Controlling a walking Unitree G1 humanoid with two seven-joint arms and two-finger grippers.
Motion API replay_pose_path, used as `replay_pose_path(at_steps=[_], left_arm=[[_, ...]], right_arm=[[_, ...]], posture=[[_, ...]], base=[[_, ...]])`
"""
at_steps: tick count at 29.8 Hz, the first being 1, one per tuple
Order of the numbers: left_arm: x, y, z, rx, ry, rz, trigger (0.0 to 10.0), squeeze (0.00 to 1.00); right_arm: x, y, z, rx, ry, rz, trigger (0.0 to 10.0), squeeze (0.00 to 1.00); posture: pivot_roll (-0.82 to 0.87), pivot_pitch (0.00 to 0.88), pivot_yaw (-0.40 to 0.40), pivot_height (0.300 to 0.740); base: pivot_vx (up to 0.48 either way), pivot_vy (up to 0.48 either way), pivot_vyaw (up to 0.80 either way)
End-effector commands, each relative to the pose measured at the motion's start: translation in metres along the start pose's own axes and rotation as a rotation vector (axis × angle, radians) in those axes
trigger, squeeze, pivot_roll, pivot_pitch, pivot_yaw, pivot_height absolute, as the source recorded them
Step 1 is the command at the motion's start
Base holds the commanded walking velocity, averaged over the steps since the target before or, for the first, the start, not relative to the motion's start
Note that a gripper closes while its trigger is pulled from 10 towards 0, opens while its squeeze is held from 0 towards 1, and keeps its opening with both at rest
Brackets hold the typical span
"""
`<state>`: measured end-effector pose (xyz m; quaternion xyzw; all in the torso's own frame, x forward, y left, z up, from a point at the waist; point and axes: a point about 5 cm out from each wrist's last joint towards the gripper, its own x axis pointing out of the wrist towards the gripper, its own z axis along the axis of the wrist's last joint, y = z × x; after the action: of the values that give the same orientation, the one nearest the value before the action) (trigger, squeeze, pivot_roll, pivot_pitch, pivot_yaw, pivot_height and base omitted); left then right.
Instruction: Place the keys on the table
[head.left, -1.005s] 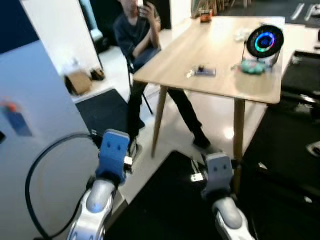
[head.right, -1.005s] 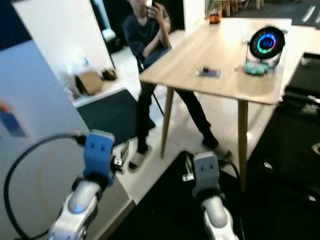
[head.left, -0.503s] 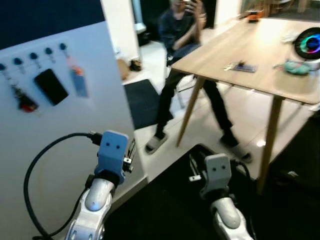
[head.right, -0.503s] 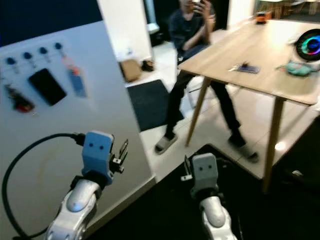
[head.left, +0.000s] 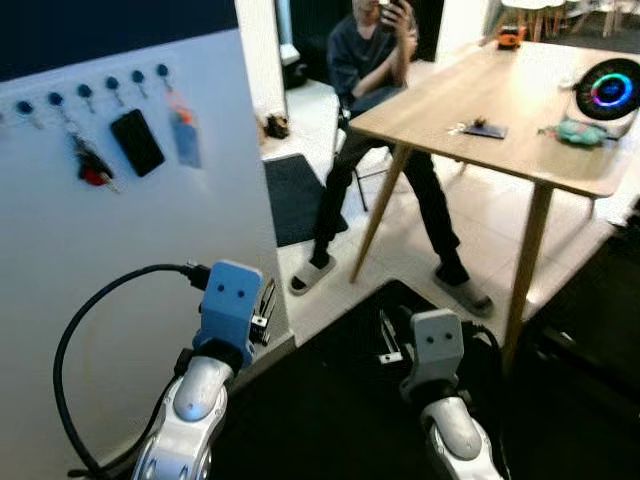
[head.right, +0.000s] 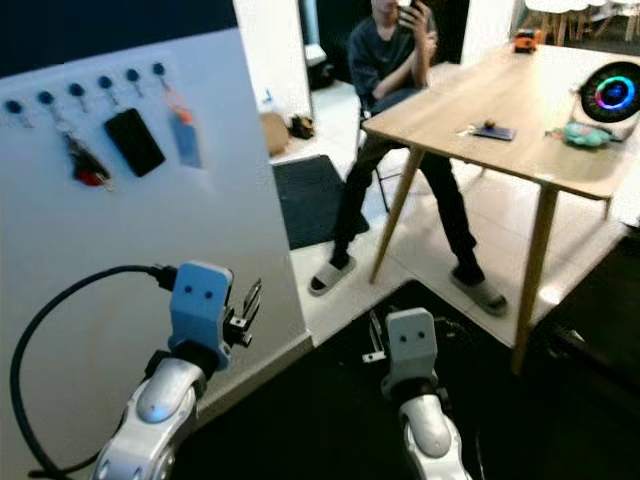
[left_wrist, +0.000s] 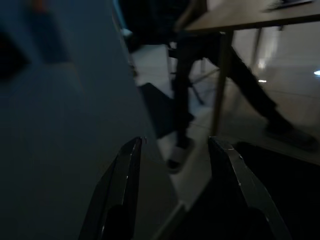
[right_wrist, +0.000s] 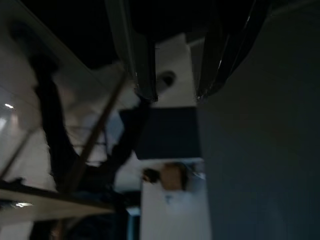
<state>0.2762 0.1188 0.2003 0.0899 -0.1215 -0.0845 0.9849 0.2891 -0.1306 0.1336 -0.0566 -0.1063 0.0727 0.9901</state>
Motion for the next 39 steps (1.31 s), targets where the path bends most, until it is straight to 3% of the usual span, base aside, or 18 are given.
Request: replay_pose_path(at_steps=[1,21,39], left_arm=[[-0.0011,0.0006,-0.0022,0.008,0.015,0.002,10.0,0.00],[0.0002,-0.0012,-0.0003,0.018,0.004,-0.012,10.0,0.00],[-0.0001,-0.0002,-0.0014,0.026,0.006,-0.009,10.0,0.00]], right_arm=[[-0.0009,0.0009,-0.0022,0.012,0.011,0.003,10.0,0.00],[-0.0009,0.0014,-0.0015,0.008,0.008,0.006,10.0,0.00],[-0.0001,0.0055,-0.0016,-0.002,0.010,0.027,10.0,0.00]], posture=[[0.07,0.179,0.104,0.740],[0.06,0.179,0.105,0.740],[0.06,0.176,0.103,0.740]], base=[[0.000,0.000,0.00],[0.000,0.000,0.00],[0.465,0.000,0.00]])
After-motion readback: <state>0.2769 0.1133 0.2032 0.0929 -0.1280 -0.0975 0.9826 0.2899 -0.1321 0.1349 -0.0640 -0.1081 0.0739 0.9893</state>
